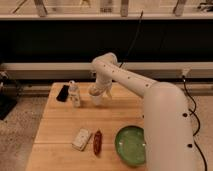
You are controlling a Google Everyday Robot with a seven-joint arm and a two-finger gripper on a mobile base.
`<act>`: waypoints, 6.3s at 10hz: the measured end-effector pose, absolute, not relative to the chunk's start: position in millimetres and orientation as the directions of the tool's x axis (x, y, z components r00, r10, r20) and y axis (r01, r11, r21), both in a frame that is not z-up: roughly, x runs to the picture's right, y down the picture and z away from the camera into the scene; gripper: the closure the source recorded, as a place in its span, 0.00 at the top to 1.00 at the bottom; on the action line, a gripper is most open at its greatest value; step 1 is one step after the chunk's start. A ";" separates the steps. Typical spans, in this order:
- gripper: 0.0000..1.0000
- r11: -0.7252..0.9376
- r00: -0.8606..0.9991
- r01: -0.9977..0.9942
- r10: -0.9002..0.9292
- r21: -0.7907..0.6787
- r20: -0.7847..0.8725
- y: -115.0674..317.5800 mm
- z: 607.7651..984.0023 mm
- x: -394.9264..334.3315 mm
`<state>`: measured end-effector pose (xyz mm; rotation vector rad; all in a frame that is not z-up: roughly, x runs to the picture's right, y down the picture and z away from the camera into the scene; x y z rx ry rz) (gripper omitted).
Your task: Place the ceramic cup in the ceramic bowl
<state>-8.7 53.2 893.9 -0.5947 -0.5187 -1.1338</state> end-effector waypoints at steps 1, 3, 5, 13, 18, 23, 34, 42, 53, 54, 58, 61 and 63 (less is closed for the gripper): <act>0.49 0.306 0.337 0.937 -0.677 -0.167 0.655 52.7 894.3 -8.8; 0.29 0.317 0.340 0.935 -0.676 -0.159 0.653 52.8 894.4 -7.3; 0.08 0.332 0.341 0.932 -0.677 -0.144 0.652 53.9 892.8 -3.6; 0.00 0.377 0.351 0.920 -0.664 -0.110 0.660 46.2 857.6 41.7; 0.00 0.405 0.366 0.908 -0.653 -0.102 0.664 47.6 840.0 60.7; 0.00 0.440 0.385 0.893 -0.635 -0.096 0.670 50.6 820.0 88.3; 0.00 0.499 0.436 0.858 -0.581 -0.122 0.687 96.3 766.8 153.5; 0.00 0.532 0.464 0.835 -0.539 -0.143 0.703 142.6 733.1 185.1; 0.00 0.555 0.477 0.818 -0.512 -0.149 0.714 195.1 715.7 215.5; 0.00 0.556 0.477 0.818 -0.511 -0.149 0.715 196.7 715.8 216.7; 0.26 0.555 0.477 0.818 -0.508 -0.151 0.717 202.3 712.2 221.2; 0.48 0.556 0.478 0.817 -0.509 -0.150 0.716 203.2 711.5 221.9; 0.61 0.557 0.480 0.816 -0.508 -0.152 0.715 204.1 709.9 223.0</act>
